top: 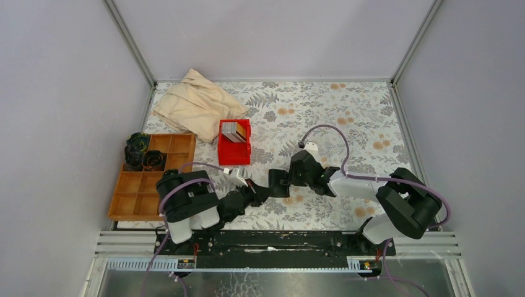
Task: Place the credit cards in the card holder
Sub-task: Open the card holder at the center of the board.
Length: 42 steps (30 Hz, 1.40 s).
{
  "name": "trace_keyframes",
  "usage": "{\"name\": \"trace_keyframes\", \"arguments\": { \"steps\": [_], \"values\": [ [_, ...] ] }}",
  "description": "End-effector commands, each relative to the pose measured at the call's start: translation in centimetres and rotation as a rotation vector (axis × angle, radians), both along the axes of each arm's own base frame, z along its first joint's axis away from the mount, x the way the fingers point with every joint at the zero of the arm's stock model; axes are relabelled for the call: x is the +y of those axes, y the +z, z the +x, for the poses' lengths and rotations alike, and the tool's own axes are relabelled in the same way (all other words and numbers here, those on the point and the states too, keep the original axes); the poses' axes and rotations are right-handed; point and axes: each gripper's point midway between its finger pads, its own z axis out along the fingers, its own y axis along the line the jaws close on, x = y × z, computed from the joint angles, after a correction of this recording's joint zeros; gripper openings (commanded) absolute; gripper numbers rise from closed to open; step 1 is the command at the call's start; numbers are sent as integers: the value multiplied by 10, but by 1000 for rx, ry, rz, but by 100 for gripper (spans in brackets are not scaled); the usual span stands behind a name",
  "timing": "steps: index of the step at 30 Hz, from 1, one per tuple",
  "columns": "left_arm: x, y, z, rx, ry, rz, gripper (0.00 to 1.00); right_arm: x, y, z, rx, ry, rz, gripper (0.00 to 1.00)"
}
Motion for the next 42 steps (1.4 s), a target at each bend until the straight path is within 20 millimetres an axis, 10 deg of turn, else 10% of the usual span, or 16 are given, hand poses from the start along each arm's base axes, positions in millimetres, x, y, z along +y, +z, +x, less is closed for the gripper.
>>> {"name": "trace_keyframes", "arguments": {
  "steps": [1,19,42],
  "values": [
    [-5,9,6,-19,33,5,2,-8,13,-3,-42,7,-126,41],
    [-9,-3,1,11,42,130,1,9,52,1,-167,2,-233,43],
    [-11,0,-2,9,42,150,1,26,29,-17,-132,49,-349,45]
  ]
}}
